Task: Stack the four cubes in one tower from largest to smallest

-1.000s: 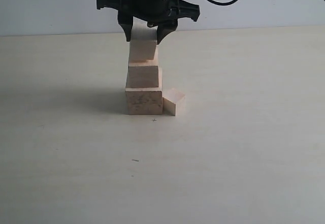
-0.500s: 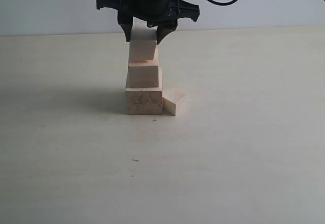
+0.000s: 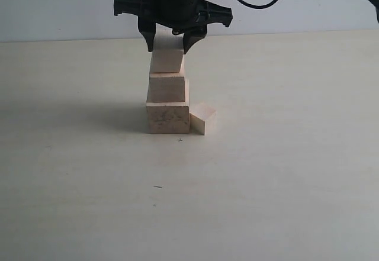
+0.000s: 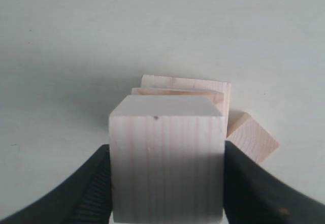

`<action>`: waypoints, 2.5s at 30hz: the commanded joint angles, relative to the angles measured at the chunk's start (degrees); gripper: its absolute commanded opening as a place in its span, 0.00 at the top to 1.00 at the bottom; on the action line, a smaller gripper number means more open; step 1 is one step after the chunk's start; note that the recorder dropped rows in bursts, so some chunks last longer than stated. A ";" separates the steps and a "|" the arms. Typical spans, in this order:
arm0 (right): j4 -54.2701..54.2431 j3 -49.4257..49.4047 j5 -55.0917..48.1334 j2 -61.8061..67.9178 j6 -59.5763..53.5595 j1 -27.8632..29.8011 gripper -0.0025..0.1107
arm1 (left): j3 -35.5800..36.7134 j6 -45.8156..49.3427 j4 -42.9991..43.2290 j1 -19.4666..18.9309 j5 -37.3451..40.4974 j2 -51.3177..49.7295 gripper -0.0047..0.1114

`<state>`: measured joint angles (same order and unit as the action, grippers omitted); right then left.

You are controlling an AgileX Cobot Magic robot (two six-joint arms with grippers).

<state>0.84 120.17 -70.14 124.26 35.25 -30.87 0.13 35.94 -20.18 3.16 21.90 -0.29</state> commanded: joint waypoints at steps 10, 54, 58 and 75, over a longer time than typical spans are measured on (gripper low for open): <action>-0.49 0.18 0.18 -0.30 -2.97 0.17 0.70 | -0.13 -0.09 -0.04 0.33 -0.76 0.29 0.96; -1.44 0.18 0.18 -10.11 -13.87 0.17 0.75 | -0.13 -0.09 -0.04 0.33 -0.76 0.29 0.96; -11.33 0.18 0.18 -9.71 -22.86 0.17 0.93 | -0.13 -0.09 -0.04 0.33 -0.76 0.29 0.96; -0.17 -8.41 0.18 -5.23 -32.51 -7.79 0.98 | -0.13 -0.10 -0.04 -0.01 -0.76 0.29 0.96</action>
<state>-2.79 112.44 -70.24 119.16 3.38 -38.57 0.13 35.94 -20.18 3.16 21.90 -0.29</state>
